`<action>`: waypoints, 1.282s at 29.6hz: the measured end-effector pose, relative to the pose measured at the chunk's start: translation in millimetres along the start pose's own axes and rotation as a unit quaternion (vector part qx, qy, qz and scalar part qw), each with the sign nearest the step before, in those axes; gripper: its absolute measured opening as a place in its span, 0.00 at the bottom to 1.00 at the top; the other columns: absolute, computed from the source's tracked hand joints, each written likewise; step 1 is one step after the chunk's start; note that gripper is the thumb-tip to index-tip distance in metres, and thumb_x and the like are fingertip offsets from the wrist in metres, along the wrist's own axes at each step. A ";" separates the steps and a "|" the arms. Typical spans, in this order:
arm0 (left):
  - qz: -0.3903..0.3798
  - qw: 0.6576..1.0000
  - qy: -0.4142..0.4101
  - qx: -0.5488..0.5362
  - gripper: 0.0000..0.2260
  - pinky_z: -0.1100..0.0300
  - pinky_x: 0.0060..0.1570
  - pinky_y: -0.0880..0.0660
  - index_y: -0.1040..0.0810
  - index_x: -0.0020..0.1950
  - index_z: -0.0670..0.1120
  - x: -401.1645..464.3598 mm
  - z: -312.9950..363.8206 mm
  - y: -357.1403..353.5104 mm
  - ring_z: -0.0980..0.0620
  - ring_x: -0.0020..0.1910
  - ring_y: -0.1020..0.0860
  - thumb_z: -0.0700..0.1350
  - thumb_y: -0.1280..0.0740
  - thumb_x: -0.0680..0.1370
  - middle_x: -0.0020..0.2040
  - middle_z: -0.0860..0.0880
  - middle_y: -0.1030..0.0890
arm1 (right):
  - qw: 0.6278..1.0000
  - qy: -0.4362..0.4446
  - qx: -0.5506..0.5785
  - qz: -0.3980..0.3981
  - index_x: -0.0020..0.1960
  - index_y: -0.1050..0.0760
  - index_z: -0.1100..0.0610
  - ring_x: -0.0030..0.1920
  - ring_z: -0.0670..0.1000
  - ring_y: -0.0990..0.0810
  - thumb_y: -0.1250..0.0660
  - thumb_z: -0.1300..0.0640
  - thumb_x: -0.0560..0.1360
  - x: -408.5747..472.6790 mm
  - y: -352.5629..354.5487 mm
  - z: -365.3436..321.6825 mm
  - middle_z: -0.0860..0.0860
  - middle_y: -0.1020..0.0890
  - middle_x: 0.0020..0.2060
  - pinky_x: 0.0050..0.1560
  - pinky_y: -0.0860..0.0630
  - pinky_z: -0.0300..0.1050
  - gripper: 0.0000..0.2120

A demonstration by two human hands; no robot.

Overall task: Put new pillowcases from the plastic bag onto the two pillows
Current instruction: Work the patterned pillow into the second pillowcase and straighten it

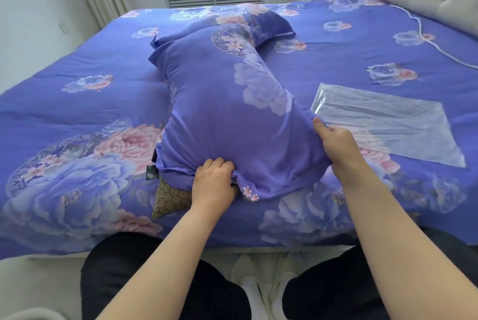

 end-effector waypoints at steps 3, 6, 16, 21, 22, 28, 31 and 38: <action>0.018 1.000 0.005 -0.004 0.11 0.52 0.37 0.33 0.28 0.35 0.44 -2.5 -3.4 2.0 0.40 0.40 0.25 0.45 0.27 0.64 0.37 0.44 0.24 | 0.992 0.073 -0.096 0.033 0.37 0.26 0.54 0.36 0.53 0.20 0.34 0.41 0.71 -4.1 11.9 -7.7 0.49 0.19 0.33 0.36 0.25 0.46 0.16; 0.017 0.999 -0.020 -0.026 0.15 0.52 0.36 0.32 0.29 0.36 0.45 -1.2 12.8 5.5 0.42 0.38 0.26 0.50 0.26 0.65 0.36 0.45 0.24 | 0.951 0.012 -0.295 0.089 0.44 0.28 0.56 0.48 0.63 0.21 0.37 0.46 0.76 -5.0 36.2 41.5 0.60 0.20 0.43 0.45 0.29 0.51 0.12; 0.065 0.995 -0.059 -0.055 0.09 0.53 0.38 0.30 0.27 0.40 0.45 -14.2 28.7 22.2 0.43 0.38 0.28 0.37 0.31 0.63 0.38 0.48 0.27 | 0.919 -0.022 -0.355 0.171 0.55 0.32 0.55 0.52 0.64 0.23 0.42 0.50 0.78 -12.9 49.1 73.8 0.63 0.20 0.51 0.44 0.36 0.51 0.10; 0.077 0.992 -0.058 -0.081 0.21 0.55 0.41 0.30 0.26 0.42 0.47 -27.4 3.0 26.9 0.48 0.39 0.28 0.65 0.35 0.67 0.40 0.51 0.26 | 0.900 -0.061 -0.422 0.086 0.65 0.38 0.55 0.56 0.64 0.25 0.43 0.56 0.79 -17.4 30.0 72.3 0.63 0.24 0.57 0.48 0.33 0.54 0.16; 0.091 0.992 -0.052 -0.066 0.24 0.55 0.40 0.32 0.26 0.41 0.48 -30.0 -2.5 28.0 0.49 0.39 0.28 0.69 0.38 0.66 0.39 0.52 0.26 | 0.881 -0.067 -0.462 0.074 0.67 0.39 0.56 0.59 0.64 0.27 0.43 0.58 0.78 -17.1 24.9 66.0 0.63 0.27 0.60 0.50 0.32 0.55 0.18; 0.080 0.995 -0.044 -0.043 0.23 0.56 0.35 0.32 0.26 0.36 0.48 -44.4 -16.5 12.5 0.48 0.35 0.25 0.69 0.40 0.69 0.35 0.52 0.26 | 0.872 0.244 -0.398 0.150 0.64 0.29 0.57 0.64 0.63 0.32 0.39 0.63 0.71 -26.7 -25.4 -44.6 0.60 0.30 0.64 0.65 0.37 0.60 0.22; 0.056 0.995 -0.073 -0.039 0.24 0.56 0.34 0.32 0.25 0.33 0.47 -53.6 -11.3 4.2 0.47 0.34 0.24 0.66 0.43 0.73 0.32 0.51 0.26 | 0.848 0.386 -0.345 0.114 0.68 0.30 0.53 0.69 0.57 0.32 0.41 0.52 0.77 -46.1 -75.8 -68.2 0.54 0.29 0.68 0.69 0.40 0.60 0.20; 0.240 0.905 0.131 -0.327 0.10 0.65 0.37 0.32 0.29 0.41 0.47 -56.2 -65.8 42.6 0.55 0.32 0.29 0.51 0.38 0.79 0.38 0.50 0.26 | 0.841 0.255 -0.478 -0.004 0.77 0.54 0.46 0.76 0.48 0.58 0.55 0.39 0.79 -32.1 -115.9 15.1 0.46 0.51 0.77 0.73 0.64 0.57 0.29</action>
Point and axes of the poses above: each hand's wrist, its own x-axis towards the middle knuckle, its own y-axis out of the back of the hand, z = x × y, the point moved 6 cm from there along x, towards the middle knuckle
